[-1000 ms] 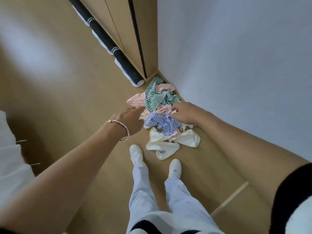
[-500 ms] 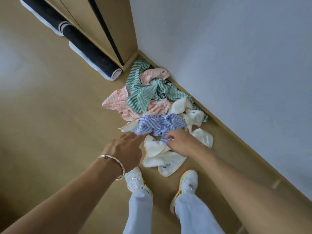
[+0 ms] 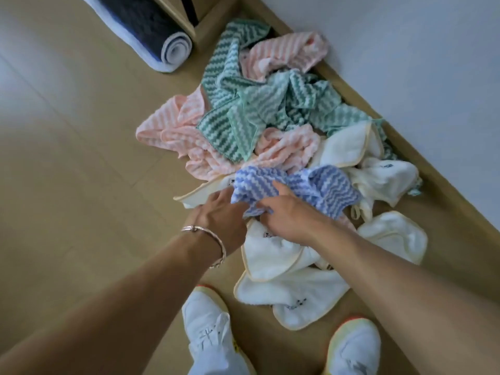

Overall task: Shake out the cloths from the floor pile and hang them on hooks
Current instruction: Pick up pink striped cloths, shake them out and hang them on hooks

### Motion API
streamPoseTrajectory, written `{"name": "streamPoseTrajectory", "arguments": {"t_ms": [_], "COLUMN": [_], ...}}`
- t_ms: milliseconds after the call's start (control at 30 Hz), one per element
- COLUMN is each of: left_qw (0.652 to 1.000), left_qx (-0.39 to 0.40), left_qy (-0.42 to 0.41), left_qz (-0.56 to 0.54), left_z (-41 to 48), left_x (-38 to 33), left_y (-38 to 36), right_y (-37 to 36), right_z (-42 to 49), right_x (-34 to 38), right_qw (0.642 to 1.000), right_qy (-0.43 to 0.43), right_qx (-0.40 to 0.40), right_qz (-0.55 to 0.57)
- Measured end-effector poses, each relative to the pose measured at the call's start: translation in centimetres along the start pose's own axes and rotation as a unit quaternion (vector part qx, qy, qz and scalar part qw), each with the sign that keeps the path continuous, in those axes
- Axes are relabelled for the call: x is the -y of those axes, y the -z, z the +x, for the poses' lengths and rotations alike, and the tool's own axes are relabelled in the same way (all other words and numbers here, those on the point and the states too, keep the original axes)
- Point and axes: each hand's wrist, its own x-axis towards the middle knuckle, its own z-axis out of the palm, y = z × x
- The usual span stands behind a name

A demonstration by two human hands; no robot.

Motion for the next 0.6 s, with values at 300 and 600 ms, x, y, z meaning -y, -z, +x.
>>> {"name": "streamPoseTrajectory", "arguments": {"t_ms": [300,600], "left_qw": [0.998,0.983], "left_qx": [0.024,-0.174], "left_qy": [0.012,-0.013], "left_qz": [0.050,-0.060], "left_z": [1.8,-5.4], "left_x": [1.0,-2.1], "left_y": [-2.7,10.2], "right_y": [-1.0,9.6], "right_z": [1.8,-10.9], "right_x": [0.0,4.6], "right_qw": [0.995,0.978], "right_qy": [0.021,0.102], "right_qx": [-0.026,-0.178], "right_qz": [-0.089,-0.036]}}
